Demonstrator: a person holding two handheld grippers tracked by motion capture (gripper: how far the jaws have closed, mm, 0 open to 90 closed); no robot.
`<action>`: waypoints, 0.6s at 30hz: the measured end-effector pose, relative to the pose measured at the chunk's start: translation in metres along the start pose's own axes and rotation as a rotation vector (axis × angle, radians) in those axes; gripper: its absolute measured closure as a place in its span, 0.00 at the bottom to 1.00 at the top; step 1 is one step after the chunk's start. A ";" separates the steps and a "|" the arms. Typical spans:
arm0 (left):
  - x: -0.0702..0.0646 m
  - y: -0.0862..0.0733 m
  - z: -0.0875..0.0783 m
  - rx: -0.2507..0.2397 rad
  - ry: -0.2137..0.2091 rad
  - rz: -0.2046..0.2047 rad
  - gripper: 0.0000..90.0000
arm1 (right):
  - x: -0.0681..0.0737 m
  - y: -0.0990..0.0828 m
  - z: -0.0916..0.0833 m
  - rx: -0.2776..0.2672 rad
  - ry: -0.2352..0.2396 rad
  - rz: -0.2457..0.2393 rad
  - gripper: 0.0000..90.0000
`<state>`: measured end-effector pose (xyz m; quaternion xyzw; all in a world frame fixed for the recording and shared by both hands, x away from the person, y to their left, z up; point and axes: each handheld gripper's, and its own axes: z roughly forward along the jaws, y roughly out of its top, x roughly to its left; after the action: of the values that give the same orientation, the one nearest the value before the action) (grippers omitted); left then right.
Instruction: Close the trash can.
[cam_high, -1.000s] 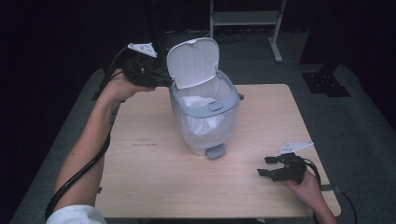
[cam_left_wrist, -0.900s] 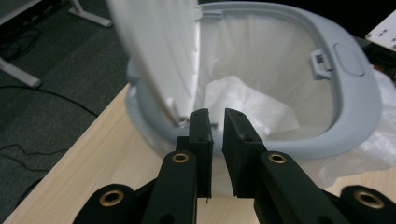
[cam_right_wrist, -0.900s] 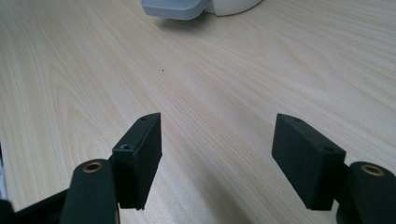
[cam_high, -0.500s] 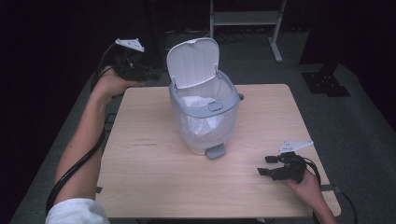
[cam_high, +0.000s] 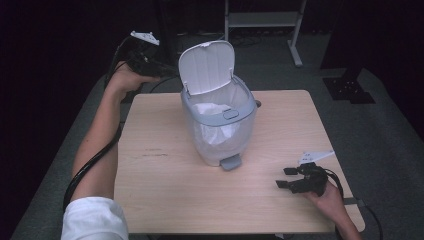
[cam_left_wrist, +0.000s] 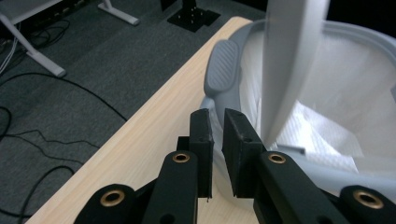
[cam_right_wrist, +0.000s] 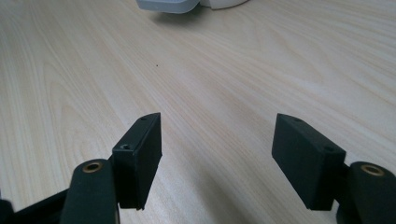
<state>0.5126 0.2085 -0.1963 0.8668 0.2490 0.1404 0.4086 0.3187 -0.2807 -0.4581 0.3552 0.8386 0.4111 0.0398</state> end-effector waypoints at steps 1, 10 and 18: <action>0.001 0.001 0.001 -0.010 -0.007 -0.009 0.90 | 0.000 0.000 -0.001 0.001 -0.001 0.000 0.36; -0.001 0.010 0.007 -0.031 -0.018 0.020 0.90 | -0.001 -0.002 -0.004 -0.006 -0.004 0.003 0.36; -0.010 0.015 0.015 -0.049 -0.036 0.044 0.91 | -0.001 -0.003 -0.006 -0.011 -0.004 0.001 0.36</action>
<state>0.5159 0.1853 -0.1939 0.8643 0.2190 0.1396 0.4308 0.3155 -0.2860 -0.4564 0.3561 0.8361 0.4149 0.0434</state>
